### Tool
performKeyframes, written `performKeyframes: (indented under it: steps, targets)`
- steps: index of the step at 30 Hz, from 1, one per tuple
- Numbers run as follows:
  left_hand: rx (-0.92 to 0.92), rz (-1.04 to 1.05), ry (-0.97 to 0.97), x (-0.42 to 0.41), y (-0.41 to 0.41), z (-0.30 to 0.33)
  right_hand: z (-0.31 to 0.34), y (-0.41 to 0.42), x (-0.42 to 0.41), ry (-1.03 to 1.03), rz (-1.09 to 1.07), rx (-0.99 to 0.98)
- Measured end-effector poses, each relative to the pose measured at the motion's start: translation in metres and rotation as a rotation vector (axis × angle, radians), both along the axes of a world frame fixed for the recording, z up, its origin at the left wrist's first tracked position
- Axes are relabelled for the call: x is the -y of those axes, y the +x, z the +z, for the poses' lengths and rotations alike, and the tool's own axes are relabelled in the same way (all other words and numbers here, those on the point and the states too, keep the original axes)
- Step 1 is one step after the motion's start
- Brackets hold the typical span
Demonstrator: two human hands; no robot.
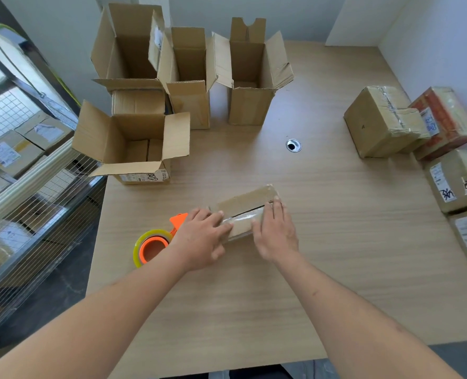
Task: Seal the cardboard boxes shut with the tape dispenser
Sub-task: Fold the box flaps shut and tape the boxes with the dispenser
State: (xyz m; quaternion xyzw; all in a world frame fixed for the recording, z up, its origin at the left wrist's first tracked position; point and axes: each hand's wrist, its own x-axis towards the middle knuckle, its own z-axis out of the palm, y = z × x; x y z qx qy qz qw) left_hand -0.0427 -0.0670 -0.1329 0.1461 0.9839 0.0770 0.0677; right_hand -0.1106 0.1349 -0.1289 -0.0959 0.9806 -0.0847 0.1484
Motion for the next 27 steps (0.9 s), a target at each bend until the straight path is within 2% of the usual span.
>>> performKeyframes:
  steps: [2, 6, 10, 12, 14, 16, 19, 23, 27]
  targets:
    - [-0.018, -0.001, 0.044, 0.000, 0.005, 0.006, -0.006, -0.010, 0.002, -0.026, 0.073, 0.100]
    - [0.001, 0.040, 0.146, 0.006, 0.011, 0.007, -0.012, -0.027, 0.010, -0.084, 0.199, 0.176]
    - [0.046, 0.118, 0.188, 0.016, 0.009, -0.003, -0.013, -0.039, 0.013, -0.126, 0.325, 0.167]
    - [0.110, 0.152, 0.194, 0.015, 0.009, -0.004, -0.014, -0.039, 0.013, -0.162, 0.322, 0.151]
    - [0.175, 0.227, 0.223, 0.013, 0.011, -0.004, -0.012, -0.031, 0.012, -0.200, 0.272, 0.079]
    - [0.206, 0.290, 0.249, 0.007, 0.014, -0.003, -0.009, -0.022, 0.008, -0.289, 0.248, -0.074]
    - [0.194, 0.323, 0.238, -0.007, 0.017, -0.001, -0.008, -0.009, 0.001, -0.369, 0.346, -0.204]
    - [0.230, 0.384, 0.266, -0.023, 0.013, -0.001, -0.008, -0.002, -0.015, -0.400, 0.431, -0.102]
    - [0.241, 0.420, 0.258, -0.034, 0.011, -0.008, -0.009, 0.005, -0.025, -0.325, 0.462, 0.002]
